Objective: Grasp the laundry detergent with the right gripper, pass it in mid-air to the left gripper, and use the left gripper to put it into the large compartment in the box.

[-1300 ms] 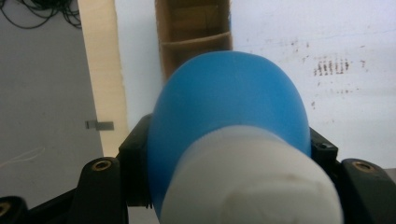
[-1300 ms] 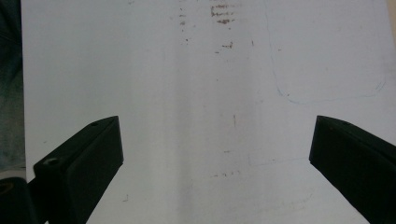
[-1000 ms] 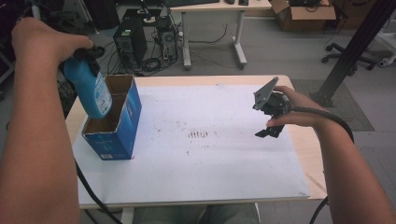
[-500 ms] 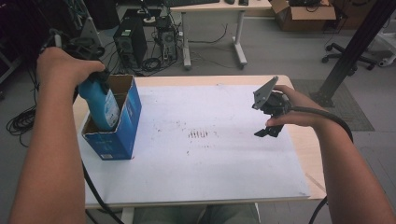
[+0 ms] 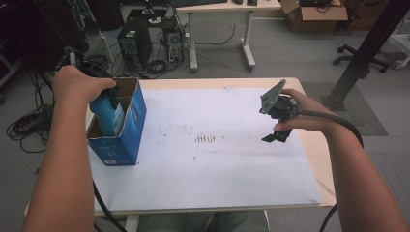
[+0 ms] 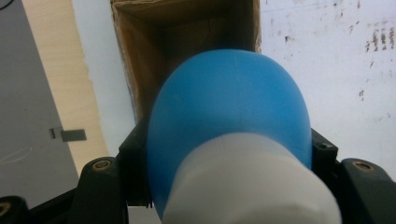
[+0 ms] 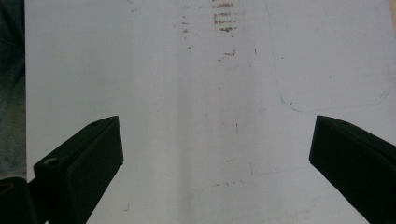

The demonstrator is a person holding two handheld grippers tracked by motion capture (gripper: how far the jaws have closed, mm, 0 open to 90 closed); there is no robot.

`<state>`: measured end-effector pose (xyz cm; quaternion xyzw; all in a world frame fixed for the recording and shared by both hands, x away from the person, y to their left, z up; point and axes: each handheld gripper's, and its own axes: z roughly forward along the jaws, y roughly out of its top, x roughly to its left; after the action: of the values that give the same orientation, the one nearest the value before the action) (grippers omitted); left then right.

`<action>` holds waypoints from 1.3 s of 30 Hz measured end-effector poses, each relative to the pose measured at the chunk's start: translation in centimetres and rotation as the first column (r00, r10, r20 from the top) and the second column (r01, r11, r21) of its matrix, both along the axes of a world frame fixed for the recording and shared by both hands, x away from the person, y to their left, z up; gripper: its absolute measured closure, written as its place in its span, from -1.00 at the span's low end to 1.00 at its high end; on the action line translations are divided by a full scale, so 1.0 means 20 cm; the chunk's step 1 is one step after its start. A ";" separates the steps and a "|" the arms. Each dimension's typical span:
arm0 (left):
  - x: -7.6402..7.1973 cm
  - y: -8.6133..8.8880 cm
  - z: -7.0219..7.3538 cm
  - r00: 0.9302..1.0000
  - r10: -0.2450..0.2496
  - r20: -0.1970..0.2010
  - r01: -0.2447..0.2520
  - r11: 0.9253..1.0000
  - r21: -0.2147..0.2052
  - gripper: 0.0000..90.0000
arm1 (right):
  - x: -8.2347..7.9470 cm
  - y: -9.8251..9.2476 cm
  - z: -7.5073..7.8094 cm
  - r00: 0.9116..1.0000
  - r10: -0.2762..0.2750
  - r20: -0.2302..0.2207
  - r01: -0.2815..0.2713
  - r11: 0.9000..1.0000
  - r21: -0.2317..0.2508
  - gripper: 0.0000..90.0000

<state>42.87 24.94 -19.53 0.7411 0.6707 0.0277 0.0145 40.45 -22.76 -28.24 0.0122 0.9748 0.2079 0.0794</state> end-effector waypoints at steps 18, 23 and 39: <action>0.00 0.02 -0.20 1.000 0.018 -0.002 -0.018 1.000 0.005 -0.16 | 0.00 0.02 -0.01 1.000 0.006 -0.002 -0.006 1.000 0.001 -0.94; 0.01 0.03 -0.25 1.000 0.023 -0.014 -0.023 1.000 0.006 -0.16 | 0.00 0.02 -0.02 1.000 0.007 -0.004 -0.007 1.000 0.002 -0.94; 0.02 0.07 -0.39 0.999 0.033 -0.010 -0.033 0.999 0.016 -0.16 | 0.00 0.03 -0.03 1.000 0.010 -0.003 -0.010 1.000 0.009 -0.94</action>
<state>43.30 26.32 -27.33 0.7301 0.6827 0.0296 0.0047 40.40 -22.17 -28.75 0.0080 0.9740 0.2128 0.0768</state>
